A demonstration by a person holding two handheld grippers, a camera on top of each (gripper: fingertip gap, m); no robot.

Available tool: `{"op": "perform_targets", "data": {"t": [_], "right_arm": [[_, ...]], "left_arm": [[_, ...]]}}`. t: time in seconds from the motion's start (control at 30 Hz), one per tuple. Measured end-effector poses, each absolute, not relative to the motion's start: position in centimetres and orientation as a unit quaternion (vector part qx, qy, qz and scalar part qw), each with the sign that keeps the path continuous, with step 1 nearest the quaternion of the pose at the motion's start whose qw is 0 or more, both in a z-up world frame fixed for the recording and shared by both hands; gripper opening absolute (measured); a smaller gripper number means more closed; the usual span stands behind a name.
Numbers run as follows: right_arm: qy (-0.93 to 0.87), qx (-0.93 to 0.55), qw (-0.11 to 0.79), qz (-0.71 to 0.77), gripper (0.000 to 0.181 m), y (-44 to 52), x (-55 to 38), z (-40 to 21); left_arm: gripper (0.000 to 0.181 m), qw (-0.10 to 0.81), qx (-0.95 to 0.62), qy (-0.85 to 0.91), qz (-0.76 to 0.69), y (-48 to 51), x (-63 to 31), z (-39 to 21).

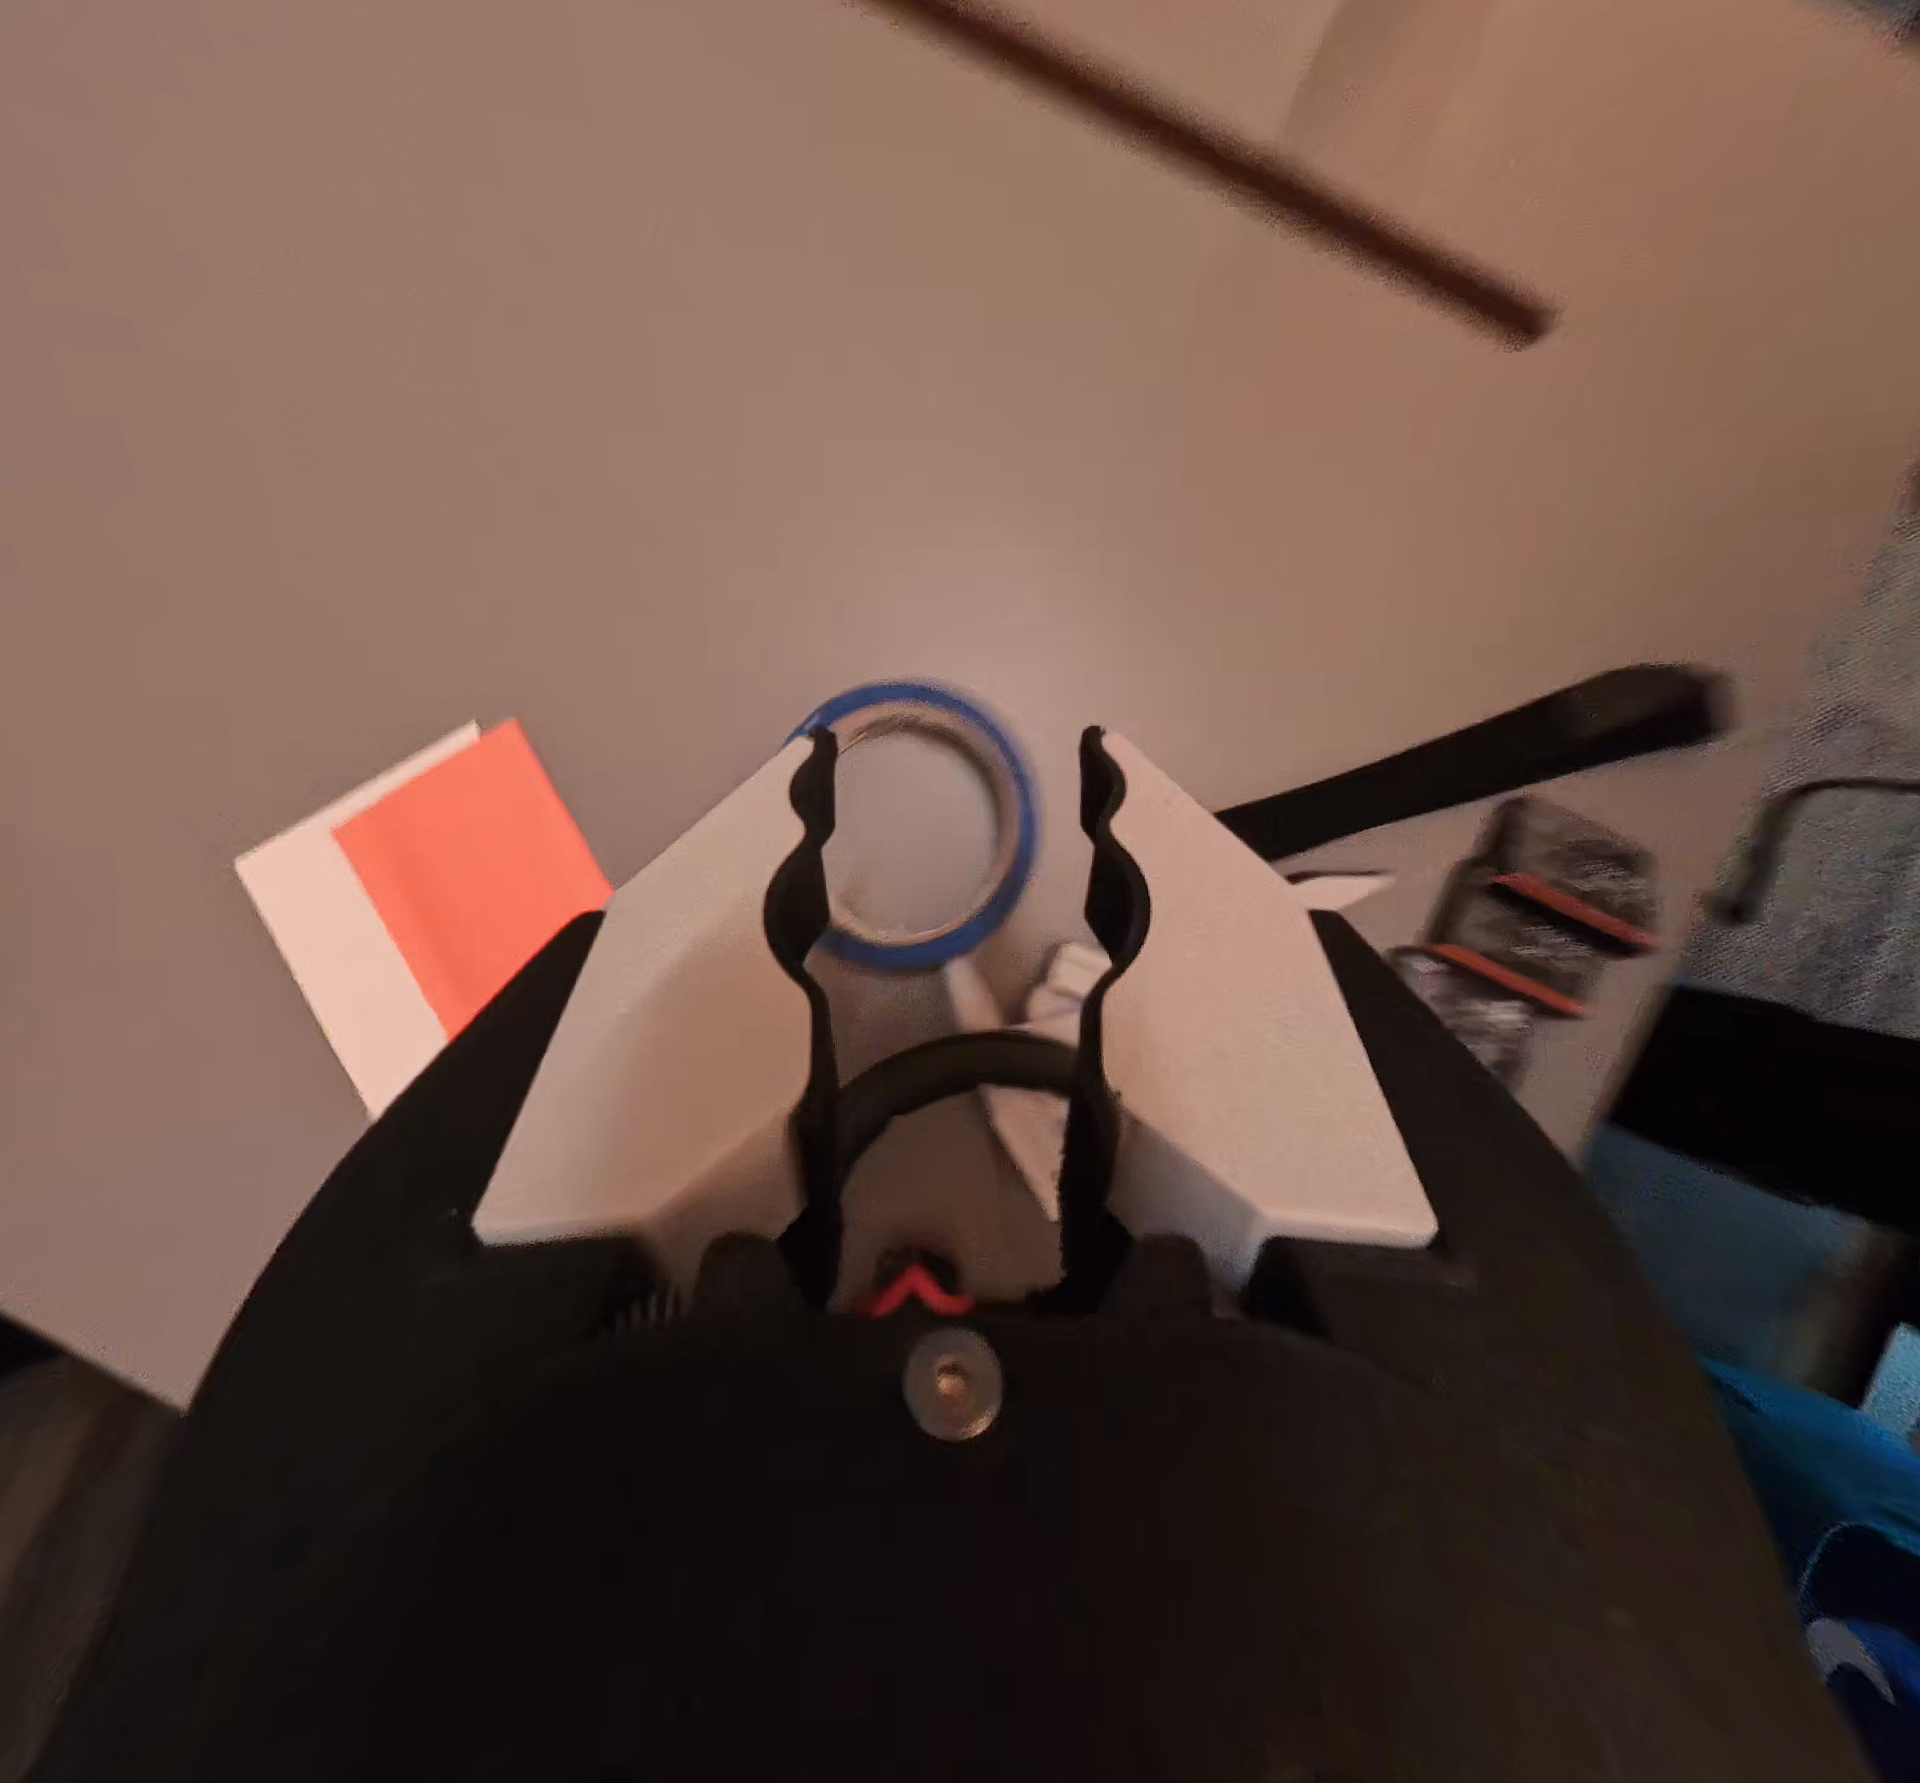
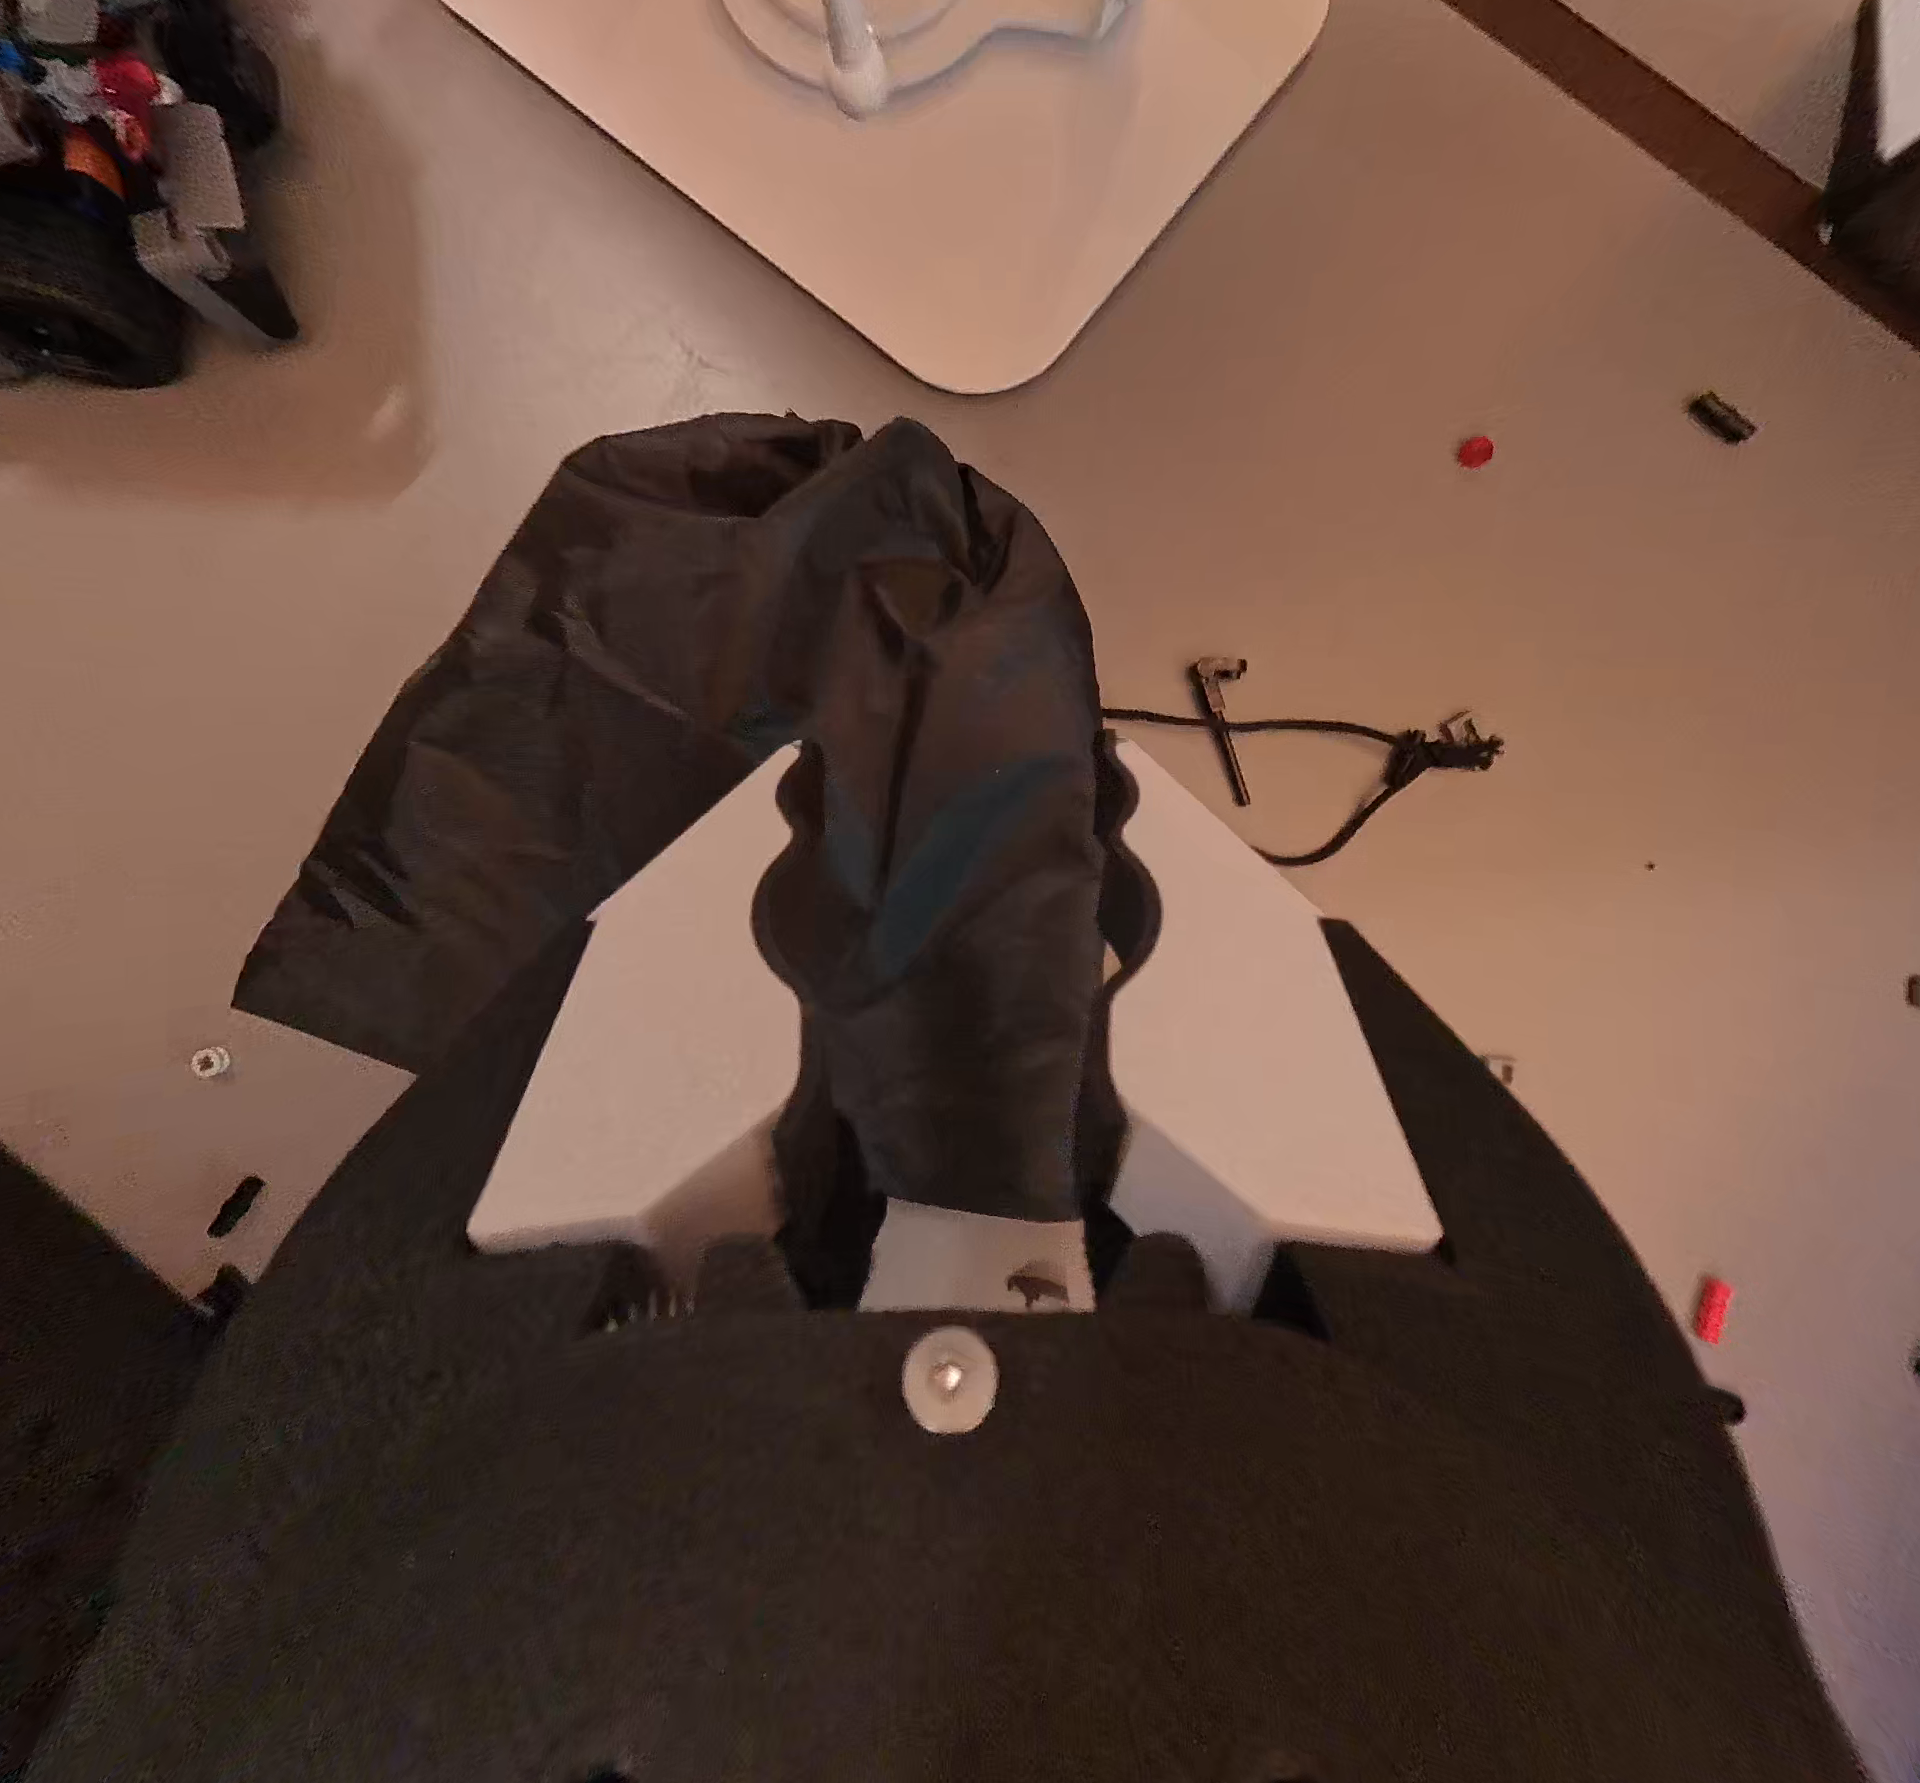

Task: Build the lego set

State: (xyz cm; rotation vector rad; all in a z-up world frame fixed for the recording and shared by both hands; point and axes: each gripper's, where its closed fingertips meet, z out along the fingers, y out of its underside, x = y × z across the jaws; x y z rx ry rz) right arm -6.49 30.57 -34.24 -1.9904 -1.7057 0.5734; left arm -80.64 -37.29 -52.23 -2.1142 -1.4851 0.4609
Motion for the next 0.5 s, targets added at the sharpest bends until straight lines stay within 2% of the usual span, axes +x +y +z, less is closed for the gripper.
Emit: {"op": "perform_targets", "data": {"t": [0.1, 0.3, 0.4, 0.5], "right_arm": [[-0.629, -0.712, 0.224, 0.217, 0.051, 30.5, -7.3, -34.1], [-0.635, -0.709, 0.122, 0.281, 0.061, 26.6, -10.9, -35.9], [-0.635, -0.717, 0.082, 0.274, 0.049, 26.1, -11.6, -37.4], [-0.661, -0.693, 0.083, 0.276, 0.010, 25.4, -11.6, -37.4]], "left_arm": [[0.037, 0.360, -0.769, -0.493, 0.189, -32.0, -78.9, -42.7], [0.022, 0.492, -0.784, -0.303, 0.225, -17.8, -69.9, -24.2], [0.019, 0.505, -0.807, -0.199, 0.232, -10.5, -62.7, -19.2], [0.008, 0.531, -0.818, -0.102, 0.196, -3.7, -54.1, -16.7]]}}
